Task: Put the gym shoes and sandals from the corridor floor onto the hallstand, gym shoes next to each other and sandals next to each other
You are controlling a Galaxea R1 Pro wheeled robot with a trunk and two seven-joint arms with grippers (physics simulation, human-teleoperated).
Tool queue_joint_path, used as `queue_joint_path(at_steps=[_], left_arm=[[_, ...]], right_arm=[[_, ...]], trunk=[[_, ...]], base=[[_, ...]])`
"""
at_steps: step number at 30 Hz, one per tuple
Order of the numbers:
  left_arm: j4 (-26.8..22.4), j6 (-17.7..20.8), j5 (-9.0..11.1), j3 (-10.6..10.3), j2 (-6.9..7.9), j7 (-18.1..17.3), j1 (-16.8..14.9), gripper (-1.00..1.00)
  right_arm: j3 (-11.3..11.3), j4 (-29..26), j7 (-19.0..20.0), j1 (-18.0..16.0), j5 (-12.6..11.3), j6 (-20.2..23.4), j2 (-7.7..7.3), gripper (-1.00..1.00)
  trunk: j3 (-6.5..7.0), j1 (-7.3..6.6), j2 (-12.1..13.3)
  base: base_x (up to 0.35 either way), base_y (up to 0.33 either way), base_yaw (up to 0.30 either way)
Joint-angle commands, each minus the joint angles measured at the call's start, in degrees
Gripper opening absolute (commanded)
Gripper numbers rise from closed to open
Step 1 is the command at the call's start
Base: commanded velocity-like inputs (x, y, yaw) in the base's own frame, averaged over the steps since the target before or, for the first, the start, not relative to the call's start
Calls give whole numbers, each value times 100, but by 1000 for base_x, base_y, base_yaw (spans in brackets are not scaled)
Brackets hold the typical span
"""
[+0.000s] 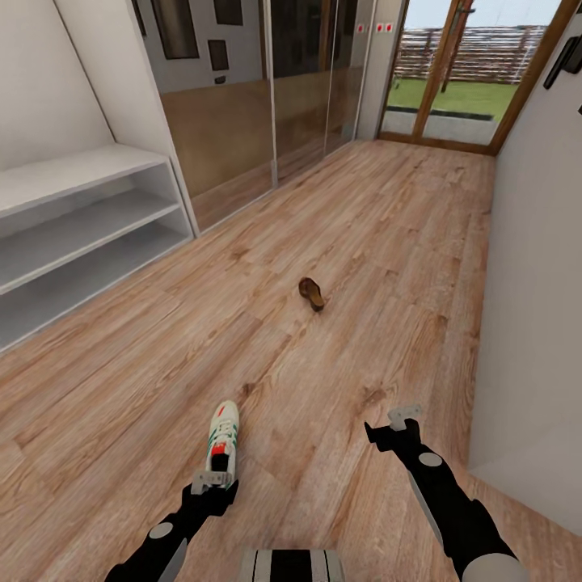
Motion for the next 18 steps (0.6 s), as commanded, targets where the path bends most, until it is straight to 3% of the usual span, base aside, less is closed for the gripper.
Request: queue_joint_path(at_steps=[1, 7, 18], left_arm=[[4, -13, -29, 49, -7, -43, -2, 100], [6, -16, -35, 47, -3, -44, 10, 100], [4, -90, -39, 30, 16, -29, 39, 100]], right_arm=[[-6, -11, 31, 1, 60, 31, 1, 100], [-7, -15, 31, -3, 60, 31, -2, 100], [-12, -20, 31, -1, 60, 31, -2, 100]], trunk=[[-5, -1, -1], [-10, -1, -1], [-334, 27, -16]], base=[[0, 0, 0], [0, 0, 0], [0, 0, 0]])
